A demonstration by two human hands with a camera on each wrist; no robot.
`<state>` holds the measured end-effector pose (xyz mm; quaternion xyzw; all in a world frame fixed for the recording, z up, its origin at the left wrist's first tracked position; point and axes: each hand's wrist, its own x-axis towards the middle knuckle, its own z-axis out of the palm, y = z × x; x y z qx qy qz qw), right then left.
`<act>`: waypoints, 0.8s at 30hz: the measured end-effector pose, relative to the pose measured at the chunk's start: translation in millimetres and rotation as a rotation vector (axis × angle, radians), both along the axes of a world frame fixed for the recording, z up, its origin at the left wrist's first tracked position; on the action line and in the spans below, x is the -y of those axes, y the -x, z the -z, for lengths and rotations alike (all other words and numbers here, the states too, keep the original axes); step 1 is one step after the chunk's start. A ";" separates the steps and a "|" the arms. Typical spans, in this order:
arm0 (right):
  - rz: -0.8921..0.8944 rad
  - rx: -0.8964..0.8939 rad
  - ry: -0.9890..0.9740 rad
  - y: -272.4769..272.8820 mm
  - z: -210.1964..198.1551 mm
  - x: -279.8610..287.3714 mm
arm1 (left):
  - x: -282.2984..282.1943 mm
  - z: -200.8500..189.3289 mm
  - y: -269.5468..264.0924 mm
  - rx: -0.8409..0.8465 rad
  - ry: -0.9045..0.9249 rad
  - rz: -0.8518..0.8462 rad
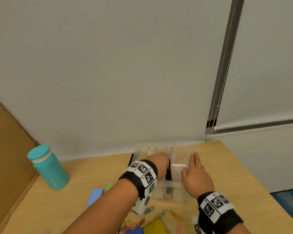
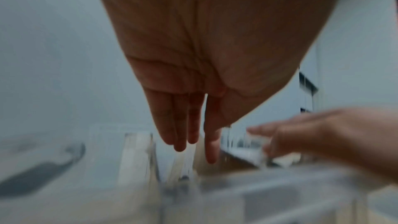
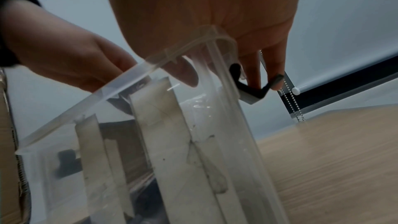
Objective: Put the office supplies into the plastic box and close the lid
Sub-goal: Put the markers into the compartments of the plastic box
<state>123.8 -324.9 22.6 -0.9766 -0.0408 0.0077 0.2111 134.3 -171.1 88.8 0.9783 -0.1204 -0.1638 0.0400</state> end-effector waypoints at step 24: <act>-1.372 -0.031 0.411 166.0 21.0 -155.9 | -165.2 80.0 231.0 -0.306 -0.091 -0.431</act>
